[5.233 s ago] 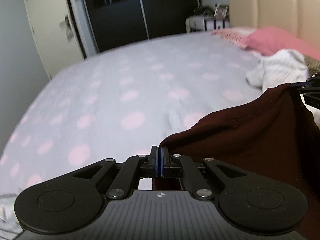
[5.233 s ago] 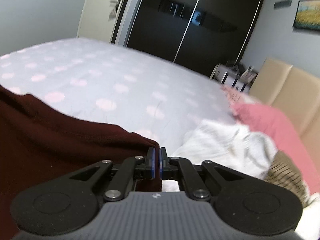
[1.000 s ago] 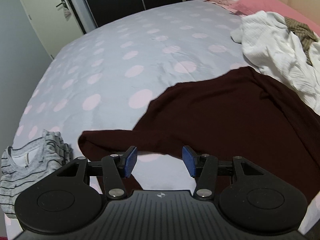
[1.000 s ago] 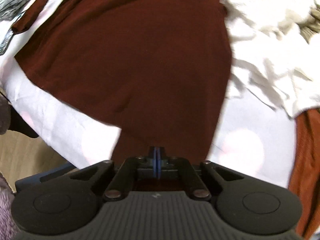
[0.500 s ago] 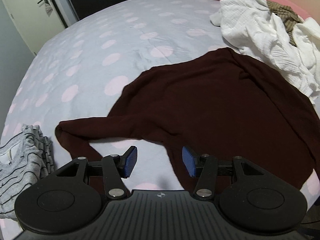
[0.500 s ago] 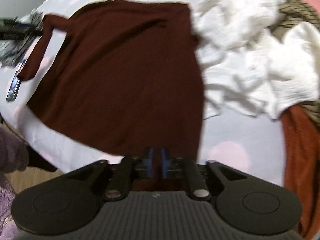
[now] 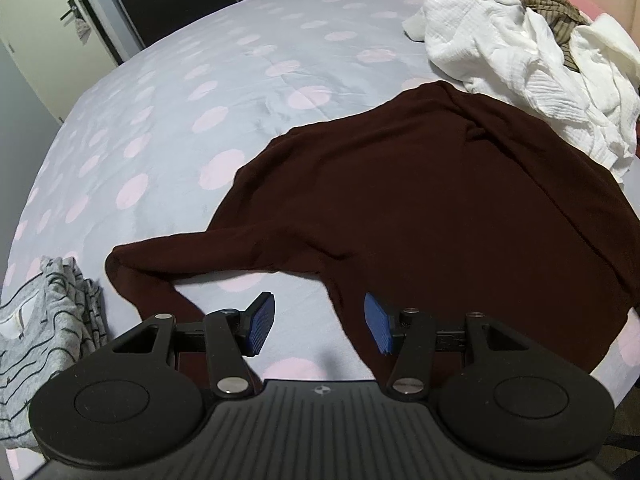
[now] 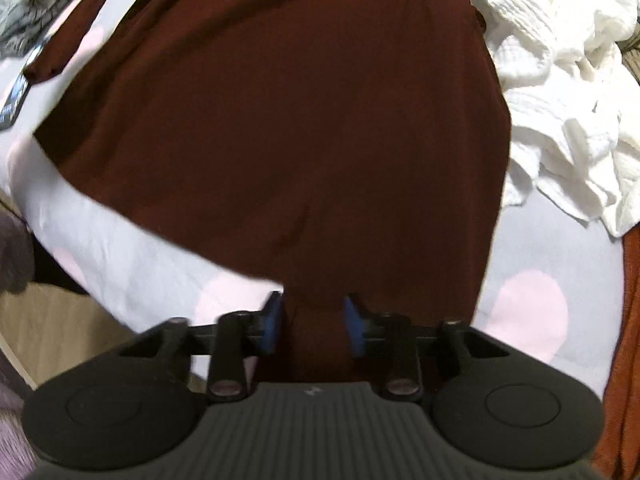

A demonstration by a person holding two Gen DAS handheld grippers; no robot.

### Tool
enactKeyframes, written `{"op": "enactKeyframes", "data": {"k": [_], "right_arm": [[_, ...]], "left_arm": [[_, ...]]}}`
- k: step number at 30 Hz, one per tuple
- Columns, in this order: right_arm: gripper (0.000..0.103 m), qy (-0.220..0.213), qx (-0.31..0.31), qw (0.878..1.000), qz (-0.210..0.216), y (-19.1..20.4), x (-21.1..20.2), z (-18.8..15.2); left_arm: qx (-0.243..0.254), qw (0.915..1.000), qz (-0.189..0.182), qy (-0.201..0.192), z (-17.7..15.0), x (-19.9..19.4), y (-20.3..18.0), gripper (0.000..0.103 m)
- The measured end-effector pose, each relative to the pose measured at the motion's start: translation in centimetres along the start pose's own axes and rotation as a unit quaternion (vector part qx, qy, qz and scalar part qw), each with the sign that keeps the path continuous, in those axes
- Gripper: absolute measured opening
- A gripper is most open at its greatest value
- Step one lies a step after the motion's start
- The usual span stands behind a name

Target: Fold clothes

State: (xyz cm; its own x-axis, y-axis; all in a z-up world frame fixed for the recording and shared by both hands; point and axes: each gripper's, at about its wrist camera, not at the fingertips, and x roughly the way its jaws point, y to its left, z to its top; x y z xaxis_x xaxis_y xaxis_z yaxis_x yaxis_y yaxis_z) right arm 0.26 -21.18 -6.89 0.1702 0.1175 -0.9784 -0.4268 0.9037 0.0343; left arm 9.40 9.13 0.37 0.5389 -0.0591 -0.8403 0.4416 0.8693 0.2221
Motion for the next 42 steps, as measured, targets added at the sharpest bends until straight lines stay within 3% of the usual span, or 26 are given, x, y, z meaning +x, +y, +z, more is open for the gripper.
{"op": "enactKeyframes", "data": {"k": [1, 7, 12, 19, 22, 27, 29, 31, 34, 36, 40, 42], "right_arm": [[0.006, 0.001, 0.001, 1.000, -0.003, -0.2, -0.2, -0.2], [0.005, -0.024, 0.041, 0.999, -0.016, -2.7, -3.0, -1.1], [0.004, -0.076, 0.092, 0.992, -0.028, -5.8, -8.2, -0.4], [0.005, -0.157, 0.102, 0.973, -0.134, -10.9, -15.2, 3.7], [0.005, -0.148, 0.129, 0.970, -0.143, -14.0, -15.3, 5.1], [0.010, -0.102, 0.186, 0.968, -0.135, -17.5, -11.7, 6.7], [0.017, -0.123, 0.205, 0.964, -0.117, -18.4, -12.0, 7.3], [0.061, -0.144, 0.223, 0.959, -0.097, -19.2, -12.3, 8.0], [0.068, -0.183, 0.222, 0.956, -0.063, -19.1, -11.5, 10.5], [0.084, -0.196, 0.227, 0.953, -0.037, -18.8, -10.2, 12.3], [0.090, -0.160, 0.227, 0.961, 0.000, -18.4, -5.9, 16.1], [0.091, -0.147, 0.220, 0.964, -0.007, -18.1, -4.1, 17.6]], "left_arm": [[-0.002, 1.0000, 0.001, 0.001, 0.0, 0.0, 0.1, 0.048], [-0.005, 1.0000, -0.006, 0.000, 0.0, -0.2, 0.0, 0.048], [-0.001, 0.9999, -0.012, 0.002, 0.1, 0.0, -0.3, 0.048], [-0.006, 0.9999, -0.011, 0.004, 0.1, 0.2, -0.2, 0.048], [-0.012, 0.9999, -0.008, 0.008, 0.0, 0.4, 0.1, 0.048], [-0.019, 0.9996, -0.004, 0.020, -0.2, 1.2, 0.7, 0.048], [-0.019, 0.9995, -0.003, 0.026, -0.1, 1.6, 0.8, 0.048], [-0.017, 0.9994, -0.002, 0.030, 0.0, 2.0, 0.8, 0.048], [-0.014, 0.9993, -0.003, 0.035, 0.5, 2.6, 0.7, 0.048], [-0.015, 0.9992, -0.004, 0.036, 0.9, 2.7, 0.7, 0.048], [-0.020, 0.9995, -0.008, 0.024, 2.0, 2.2, 0.7, 0.048], [-0.016, 0.9998, -0.010, 0.010, 2.6, 1.5, 0.5, 0.048]]}}
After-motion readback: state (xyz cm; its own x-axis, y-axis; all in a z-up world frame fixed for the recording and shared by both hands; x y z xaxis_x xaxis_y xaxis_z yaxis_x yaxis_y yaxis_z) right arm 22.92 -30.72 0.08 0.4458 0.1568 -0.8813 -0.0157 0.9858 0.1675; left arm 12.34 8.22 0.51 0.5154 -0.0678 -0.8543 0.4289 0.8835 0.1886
